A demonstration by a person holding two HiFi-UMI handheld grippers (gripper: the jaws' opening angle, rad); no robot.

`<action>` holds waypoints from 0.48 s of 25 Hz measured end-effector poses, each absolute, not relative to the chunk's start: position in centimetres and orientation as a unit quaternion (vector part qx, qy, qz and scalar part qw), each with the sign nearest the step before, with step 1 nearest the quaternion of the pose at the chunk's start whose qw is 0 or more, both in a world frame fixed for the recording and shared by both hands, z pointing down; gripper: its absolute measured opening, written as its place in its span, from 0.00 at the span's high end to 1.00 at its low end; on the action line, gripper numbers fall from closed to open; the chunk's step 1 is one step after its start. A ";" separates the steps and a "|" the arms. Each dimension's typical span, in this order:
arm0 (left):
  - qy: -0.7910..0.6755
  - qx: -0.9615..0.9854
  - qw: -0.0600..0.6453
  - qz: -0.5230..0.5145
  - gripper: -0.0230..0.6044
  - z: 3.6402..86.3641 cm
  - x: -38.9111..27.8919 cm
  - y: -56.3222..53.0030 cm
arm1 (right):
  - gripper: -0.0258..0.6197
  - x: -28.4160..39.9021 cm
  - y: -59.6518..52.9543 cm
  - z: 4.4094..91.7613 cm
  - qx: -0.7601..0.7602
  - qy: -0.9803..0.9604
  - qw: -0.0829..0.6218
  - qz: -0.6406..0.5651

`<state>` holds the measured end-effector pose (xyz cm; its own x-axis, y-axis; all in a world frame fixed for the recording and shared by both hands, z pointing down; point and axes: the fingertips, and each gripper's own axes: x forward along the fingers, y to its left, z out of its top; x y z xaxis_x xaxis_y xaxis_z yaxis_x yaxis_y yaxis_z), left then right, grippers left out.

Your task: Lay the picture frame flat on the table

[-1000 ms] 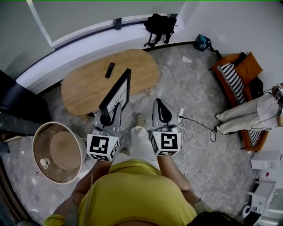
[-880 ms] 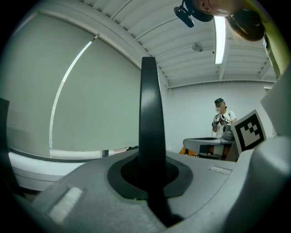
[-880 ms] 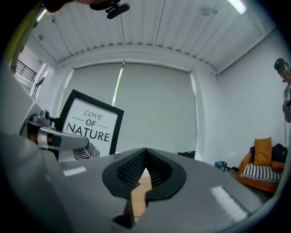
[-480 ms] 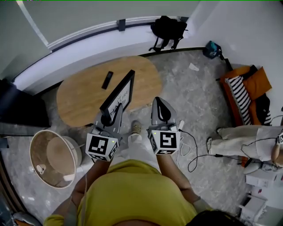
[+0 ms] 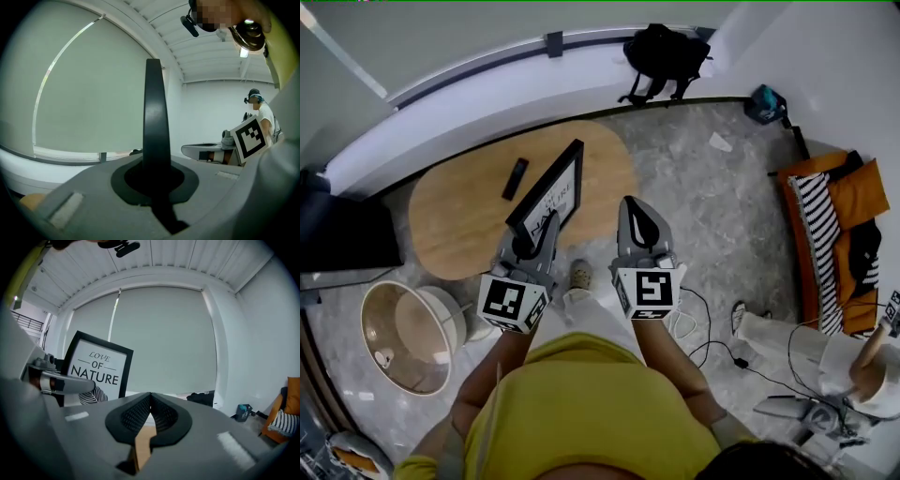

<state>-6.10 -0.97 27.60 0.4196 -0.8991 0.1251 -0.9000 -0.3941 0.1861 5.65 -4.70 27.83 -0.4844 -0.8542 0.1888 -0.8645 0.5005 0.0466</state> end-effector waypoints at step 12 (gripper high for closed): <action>-0.524 0.839 0.146 0.013 0.95 30.3 -6.2 -6.2 | 0.96 4.6 -9.1 30.6 0.489 -0.863 0.111 0.053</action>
